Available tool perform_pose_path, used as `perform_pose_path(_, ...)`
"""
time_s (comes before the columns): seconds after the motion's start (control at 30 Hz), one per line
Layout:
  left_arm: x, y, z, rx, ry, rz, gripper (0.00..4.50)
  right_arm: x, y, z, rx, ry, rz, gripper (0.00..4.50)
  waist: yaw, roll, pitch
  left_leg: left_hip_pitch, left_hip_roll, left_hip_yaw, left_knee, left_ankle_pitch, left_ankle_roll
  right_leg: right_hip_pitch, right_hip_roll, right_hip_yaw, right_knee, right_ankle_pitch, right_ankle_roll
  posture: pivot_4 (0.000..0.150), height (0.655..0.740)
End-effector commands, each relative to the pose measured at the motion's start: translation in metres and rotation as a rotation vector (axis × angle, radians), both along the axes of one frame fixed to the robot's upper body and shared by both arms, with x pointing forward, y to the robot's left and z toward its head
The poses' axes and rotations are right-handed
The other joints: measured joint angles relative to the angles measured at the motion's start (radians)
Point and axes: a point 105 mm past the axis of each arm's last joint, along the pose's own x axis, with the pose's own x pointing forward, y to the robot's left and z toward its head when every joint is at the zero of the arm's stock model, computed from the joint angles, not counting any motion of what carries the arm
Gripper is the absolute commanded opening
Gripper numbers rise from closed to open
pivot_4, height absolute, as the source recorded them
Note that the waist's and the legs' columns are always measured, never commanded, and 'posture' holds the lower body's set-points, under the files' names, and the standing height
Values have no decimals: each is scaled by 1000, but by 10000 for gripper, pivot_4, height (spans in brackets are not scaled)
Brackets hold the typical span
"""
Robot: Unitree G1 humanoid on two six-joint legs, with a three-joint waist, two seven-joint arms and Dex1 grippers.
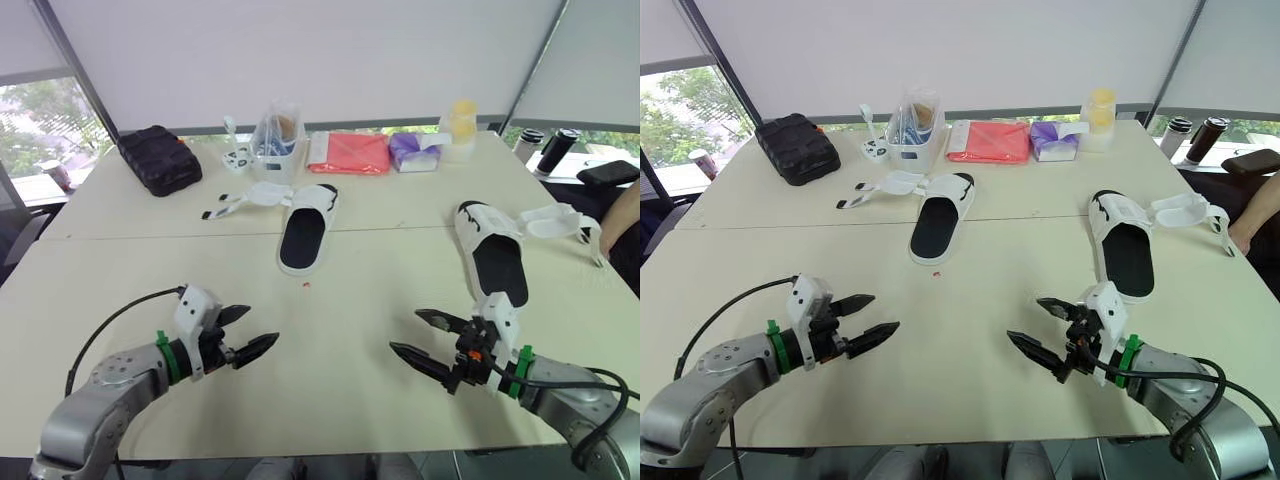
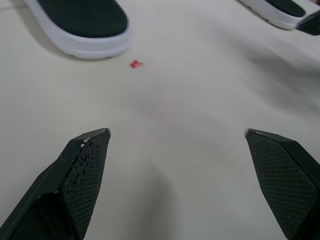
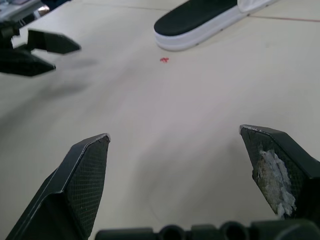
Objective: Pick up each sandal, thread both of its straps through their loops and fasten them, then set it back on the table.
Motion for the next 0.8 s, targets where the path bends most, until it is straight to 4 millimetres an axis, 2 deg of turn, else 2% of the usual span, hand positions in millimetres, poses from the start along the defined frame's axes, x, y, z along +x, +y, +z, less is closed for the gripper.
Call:
perform_pose_path(0.03, -4, -6, 6, 2, -19, -44, 44722, -1, 5, 9, -2, -66, -13, 45000, 0, 0, 0, 0, 0, 0, 0, 0, 0, 0, 0, 0, 0, 0, 0, 1500, 7400)
perform_pose_path(0.27, -4, -2, 8, -10, -29, -18, 44722, -3, 12, 6, 2, -70, -17, 45000, -1, 0, 0, 1, 1, 2, 0, 0, 0, 0, 1, 2, 0, 0, -1, 1500, 7400)
perform_pose_path(0.63, -4, -5, 7, -30, -26, -10, 44722, 6, 12, 12, 2, -97, -21, 45000, -1, 0, 0, 1, 2, 3, 0, 0, 0, 0, 2, 2, -1, 1, -1, 1500, 7400)
perform_pose_path(0.73, 0, -4, 7, -16, -28, -4, 44722, 11, 9, 19, -3, -143, -55, 45000, 0, 0, 0, 1, 2, 3, 0, 0, 0, 0, 2, 3, -1, 1, -1, 1500, 7400)
perform_pose_path(0.8, 9, 0, 16, -49, -41, 19, 44722, 24, -4, 32, -29, -238, -147, 45000, 0, 0, 0, 1, 2, 3, 0, 0, 0, 0, 2, 3, 0, 1, -1, 1500, 7400)
